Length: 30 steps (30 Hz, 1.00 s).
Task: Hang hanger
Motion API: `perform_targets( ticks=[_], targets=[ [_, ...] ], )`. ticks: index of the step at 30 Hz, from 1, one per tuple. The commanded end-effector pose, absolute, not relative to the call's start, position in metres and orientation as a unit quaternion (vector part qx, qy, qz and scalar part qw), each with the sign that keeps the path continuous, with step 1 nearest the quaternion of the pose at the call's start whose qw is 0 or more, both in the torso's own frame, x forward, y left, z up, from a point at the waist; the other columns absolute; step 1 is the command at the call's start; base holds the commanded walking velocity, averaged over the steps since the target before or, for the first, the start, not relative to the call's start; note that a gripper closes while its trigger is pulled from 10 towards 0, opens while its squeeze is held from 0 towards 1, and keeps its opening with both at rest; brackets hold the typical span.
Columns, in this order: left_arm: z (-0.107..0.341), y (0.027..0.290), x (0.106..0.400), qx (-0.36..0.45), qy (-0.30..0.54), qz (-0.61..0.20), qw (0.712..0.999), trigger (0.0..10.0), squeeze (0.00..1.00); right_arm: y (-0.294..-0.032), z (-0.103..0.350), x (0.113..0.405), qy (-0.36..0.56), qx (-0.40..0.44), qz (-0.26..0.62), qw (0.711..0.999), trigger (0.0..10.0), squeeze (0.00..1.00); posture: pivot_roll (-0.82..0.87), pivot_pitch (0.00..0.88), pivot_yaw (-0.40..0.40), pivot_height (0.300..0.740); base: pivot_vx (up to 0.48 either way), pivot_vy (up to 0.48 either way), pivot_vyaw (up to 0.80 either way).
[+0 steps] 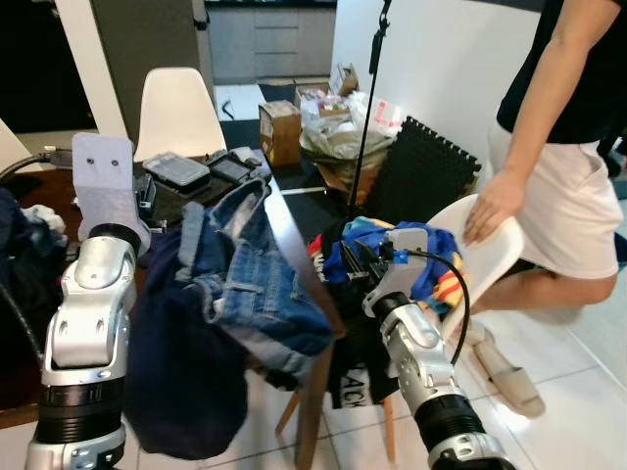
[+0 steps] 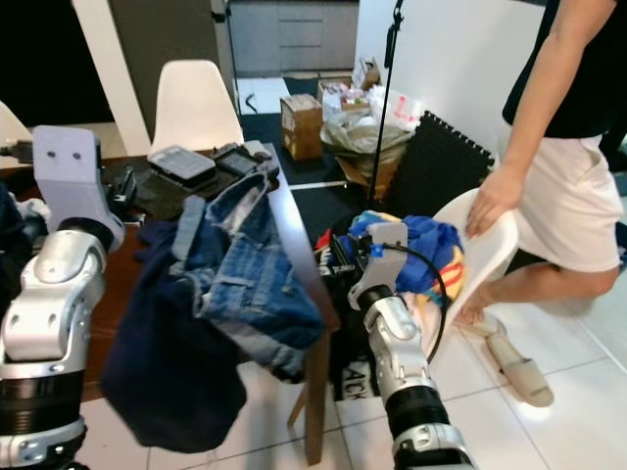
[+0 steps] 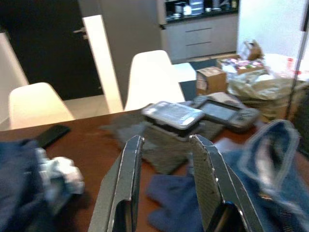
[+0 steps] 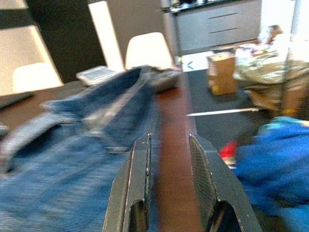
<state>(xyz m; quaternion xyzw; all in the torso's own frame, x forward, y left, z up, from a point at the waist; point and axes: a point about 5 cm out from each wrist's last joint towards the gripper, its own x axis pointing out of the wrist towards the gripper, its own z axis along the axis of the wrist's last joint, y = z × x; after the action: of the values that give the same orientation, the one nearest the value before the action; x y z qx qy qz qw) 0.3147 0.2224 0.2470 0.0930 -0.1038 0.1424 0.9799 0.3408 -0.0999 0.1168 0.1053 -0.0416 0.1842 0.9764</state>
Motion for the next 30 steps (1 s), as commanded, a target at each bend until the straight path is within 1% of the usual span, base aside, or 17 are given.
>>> perform_targets(
  ticks=[1, 17, 20, 24, 30],
  targets=[
    [0.2479, 0.2202, 0.3123, 0.097, -0.104, 0.143, 0.98, 10.0, 0.0, -0.1029, 0.1155, 0.3405, -0.036, 0.1, 0.183, 0.977, 10.0, 0.0, 0.04, 0.0, -0.055, 0.74, 0.0, 0.461, 0.0],
    [0.2477, 0.2229, 0.3085, 0.095, -0.101, 0.148, 0.979, 10.0, 0.0, -0.1021, 0.1124, 0.3394, -0.027, 0.098, 0.184, 0.978, 10.0, 0.0, 0.04, 0.0, -0.056, 0.74, 0.0, 0.458, 0.0],
    [0.2472, 0.2231, 0.3086, 0.093, -0.097, 0.145, 0.98, 10.0, 0.0, -0.1019, 0.1122, 0.3392, -0.027, 0.098, 0.184, 0.978, 10.0, 0.0, 0.04, 0.0, -0.055, 0.74, 0.0, 0.251, 0.0],
    [0.2468, 0.2232, 0.3086, 0.091, -0.094, 0.142, 0.981, 10.0, 0.0, -0.1018, 0.1121, 0.3391, -0.026, 0.098, 0.184, 0.978, 10.0, 0.0, 0.04, 0.0, -0.055, 0.74, 0.0, 0.0, 0.0],
    [0.2438, 0.2262, 0.3071, 0.09, -0.081, 0.142, 0.982, 10.0, 0.0, -0.1023, 0.1117, 0.3385, -0.026, 0.098, 0.182, 0.978, 10.0, 0.0, 0.04, 0.0, -0.05, 0.74, 0.279, -0.387, 0.0]
  ],
)
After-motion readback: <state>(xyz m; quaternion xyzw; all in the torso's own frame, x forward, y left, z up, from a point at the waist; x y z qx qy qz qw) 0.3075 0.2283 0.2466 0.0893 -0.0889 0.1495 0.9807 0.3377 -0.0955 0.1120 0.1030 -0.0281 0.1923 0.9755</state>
